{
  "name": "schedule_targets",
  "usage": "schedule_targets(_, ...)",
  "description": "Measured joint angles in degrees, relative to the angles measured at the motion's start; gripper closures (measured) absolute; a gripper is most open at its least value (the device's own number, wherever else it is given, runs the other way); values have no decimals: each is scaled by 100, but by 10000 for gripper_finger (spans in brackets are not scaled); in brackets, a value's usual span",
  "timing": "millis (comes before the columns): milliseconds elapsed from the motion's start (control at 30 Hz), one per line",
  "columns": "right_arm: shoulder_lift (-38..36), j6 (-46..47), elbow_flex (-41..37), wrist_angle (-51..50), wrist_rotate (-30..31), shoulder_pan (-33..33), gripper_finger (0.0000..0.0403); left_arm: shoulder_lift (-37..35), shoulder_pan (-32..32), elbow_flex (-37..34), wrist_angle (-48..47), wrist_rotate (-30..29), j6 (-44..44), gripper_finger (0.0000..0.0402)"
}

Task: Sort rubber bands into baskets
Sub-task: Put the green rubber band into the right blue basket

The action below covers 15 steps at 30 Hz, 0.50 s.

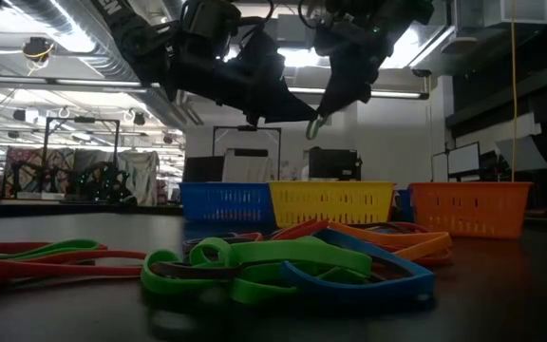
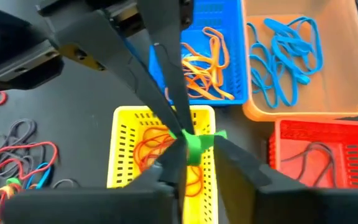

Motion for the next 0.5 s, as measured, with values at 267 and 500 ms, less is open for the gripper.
schedule_targets(267,0,-55,0,-3,2,0,387,0,0,-2,0,0,-208,386)
schedule_targets(500,-4,-85,-2,-252,67,-4,395,-2,4,-2,-90,1,-662,312)
